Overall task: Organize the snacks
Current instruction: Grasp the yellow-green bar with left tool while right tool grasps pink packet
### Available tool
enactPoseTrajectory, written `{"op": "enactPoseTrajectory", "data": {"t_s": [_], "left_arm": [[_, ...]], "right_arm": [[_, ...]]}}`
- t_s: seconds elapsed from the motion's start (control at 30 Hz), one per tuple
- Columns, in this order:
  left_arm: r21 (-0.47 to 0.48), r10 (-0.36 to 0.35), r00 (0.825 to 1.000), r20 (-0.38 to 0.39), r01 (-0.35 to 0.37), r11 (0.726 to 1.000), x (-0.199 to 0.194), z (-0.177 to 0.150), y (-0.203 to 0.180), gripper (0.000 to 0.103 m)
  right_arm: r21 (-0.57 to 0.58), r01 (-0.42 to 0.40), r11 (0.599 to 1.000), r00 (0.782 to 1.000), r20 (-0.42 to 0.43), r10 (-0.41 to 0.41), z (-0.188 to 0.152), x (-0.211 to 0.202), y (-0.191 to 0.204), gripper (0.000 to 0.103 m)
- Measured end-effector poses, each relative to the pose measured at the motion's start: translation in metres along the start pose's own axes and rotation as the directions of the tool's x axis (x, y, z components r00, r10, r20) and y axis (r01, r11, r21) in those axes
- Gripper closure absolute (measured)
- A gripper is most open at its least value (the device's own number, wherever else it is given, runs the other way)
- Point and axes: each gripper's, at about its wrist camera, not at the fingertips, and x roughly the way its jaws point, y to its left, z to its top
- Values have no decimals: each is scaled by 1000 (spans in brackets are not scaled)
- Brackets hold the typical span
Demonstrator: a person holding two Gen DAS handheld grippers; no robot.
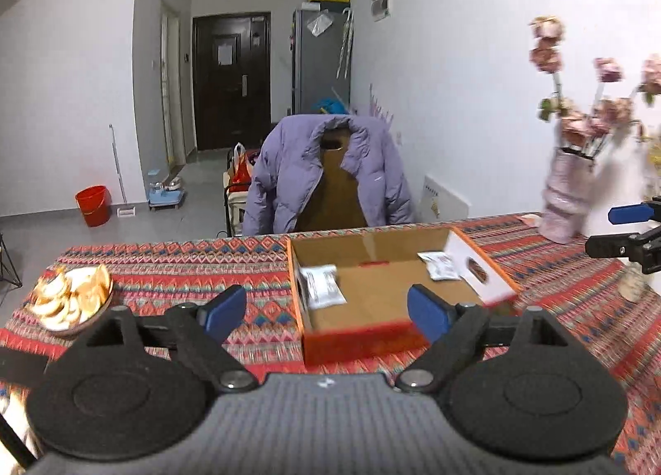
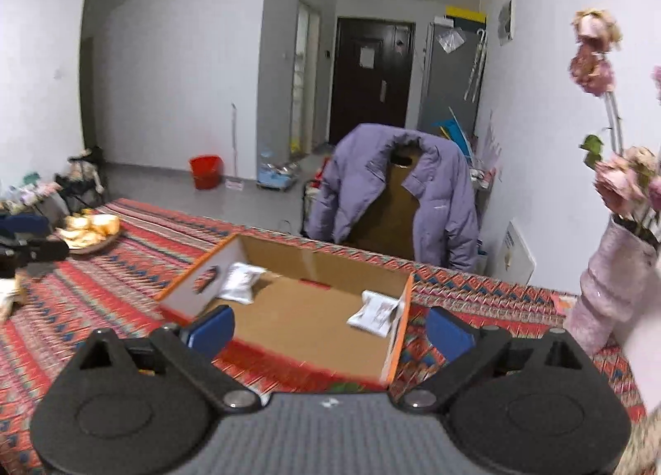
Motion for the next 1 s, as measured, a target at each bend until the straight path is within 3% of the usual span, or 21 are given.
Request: {"op": "enactPoseTrajectory", "data": {"t_s": [0.17,0.33,0.47,0.57,0.63,0.73,1.0], "left_arm": [[-13,4,997,82,-3,1000,-69,-57,-18,10],[-56,17,995,102,-11,998,-122,-118,-36,6],[-107,83,994,70,-75,991,-146,-162,-47,5],[-111,96,995,15,-94,989,-152,-185,-49,5],[-94,100,995,-13,-101,990,-150,-193,-51,5],[-79,130,991,-15,-131,988,-150,-199,-53,5],[-72,123,992,-16,-124,990,-148,-205,-55,5]], "right_arm": [[9,-35,999,996,81,34,-56,-66,25,0],[5,20,1000,989,147,-21,-125,-117,56,0],[26,113,993,981,156,-116,-181,-136,77,0],[98,82,992,989,115,-93,-216,-140,81,0],[117,48,992,995,76,-57,-231,-141,81,0],[120,77,990,994,73,-86,-245,-147,83,0],[141,90,986,992,79,-102,-250,-149,86,0]]}}
